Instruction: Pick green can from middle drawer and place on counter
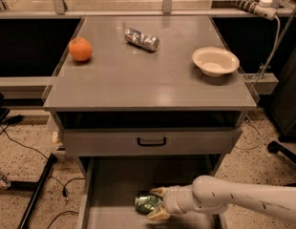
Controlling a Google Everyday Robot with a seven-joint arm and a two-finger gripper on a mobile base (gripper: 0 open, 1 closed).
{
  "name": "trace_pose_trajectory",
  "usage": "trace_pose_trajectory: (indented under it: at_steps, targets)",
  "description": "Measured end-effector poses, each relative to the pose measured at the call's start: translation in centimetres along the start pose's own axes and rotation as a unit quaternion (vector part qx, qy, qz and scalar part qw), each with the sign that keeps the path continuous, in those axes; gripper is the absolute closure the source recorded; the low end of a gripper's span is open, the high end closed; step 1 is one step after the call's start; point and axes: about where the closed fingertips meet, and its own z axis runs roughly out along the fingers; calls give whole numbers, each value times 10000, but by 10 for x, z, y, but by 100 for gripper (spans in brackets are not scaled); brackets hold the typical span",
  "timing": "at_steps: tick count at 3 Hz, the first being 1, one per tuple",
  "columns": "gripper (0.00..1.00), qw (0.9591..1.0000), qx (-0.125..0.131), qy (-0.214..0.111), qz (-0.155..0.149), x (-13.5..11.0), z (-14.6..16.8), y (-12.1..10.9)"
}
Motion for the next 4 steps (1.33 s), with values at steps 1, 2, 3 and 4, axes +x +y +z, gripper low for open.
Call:
trace_pose_trajectory:
  at_steps: [1, 2, 3, 4]
  targets:
    - [65, 10000, 0, 0, 0, 0, 0, 0]
    - [88, 10000, -1, 0, 0, 0, 0, 0]
    - [100, 10000, -3, 2, -1, 0, 0, 0]
    - [100, 10000, -63, 47, -17, -2, -1, 4]
